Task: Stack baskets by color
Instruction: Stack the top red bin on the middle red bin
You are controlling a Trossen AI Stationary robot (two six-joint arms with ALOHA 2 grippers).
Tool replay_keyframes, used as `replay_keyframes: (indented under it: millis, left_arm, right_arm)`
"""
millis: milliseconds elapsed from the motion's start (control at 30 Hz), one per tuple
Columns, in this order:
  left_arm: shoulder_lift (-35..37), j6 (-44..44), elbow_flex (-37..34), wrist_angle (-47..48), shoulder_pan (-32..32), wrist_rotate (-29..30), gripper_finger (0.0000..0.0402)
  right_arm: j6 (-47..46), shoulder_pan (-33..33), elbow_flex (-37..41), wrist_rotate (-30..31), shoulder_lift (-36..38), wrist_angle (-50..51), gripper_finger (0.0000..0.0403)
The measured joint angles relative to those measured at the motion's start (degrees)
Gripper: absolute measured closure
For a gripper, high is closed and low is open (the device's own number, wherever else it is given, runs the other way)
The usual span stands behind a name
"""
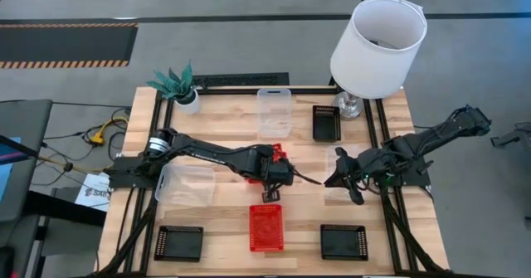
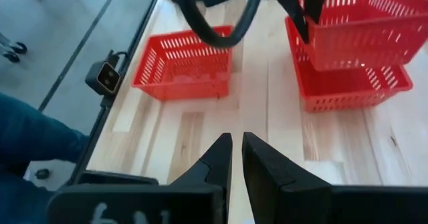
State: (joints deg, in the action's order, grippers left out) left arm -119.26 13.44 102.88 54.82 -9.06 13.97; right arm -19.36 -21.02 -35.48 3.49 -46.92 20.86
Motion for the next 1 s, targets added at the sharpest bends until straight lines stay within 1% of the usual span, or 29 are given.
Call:
replay_keyframes:
  millis: [333,467,633,733,1000]
  left_arm:
    - [-0.86,-4.27,-0.01,-1.80,1.40,-3.22,0.0401]
    - [-0.95,-5.97,-0.10,-1.68,1.42,-3.21,0.0401]
    - [-0.90,-5.66,-0.03,-1.81,1.46,-3.22,0.0398]
    - [-0.92,-5.70,-0.03,-1.44,1.46,-4.08,0.0383]
    - [-0.92,-4.66,-0.03,-0.08,1.46,-2.73,0.0318]
  right_arm:
    - [0.34,0.20,0.00,0.13,0.17,-0.32,0.0345]
    - [0.34,0.16,0.00,0.13,0.16,-0.32,0.0345]
    - [-0.54,0.16,0.00,0.11,0.15,-0.31,0.0345]
    - [-0.73,0.16,0.00,0.11,0.15,-0.30,0.0345]
    - [-0.75,0.16,0.00,0.09,0.16,-0.34,0.0345]
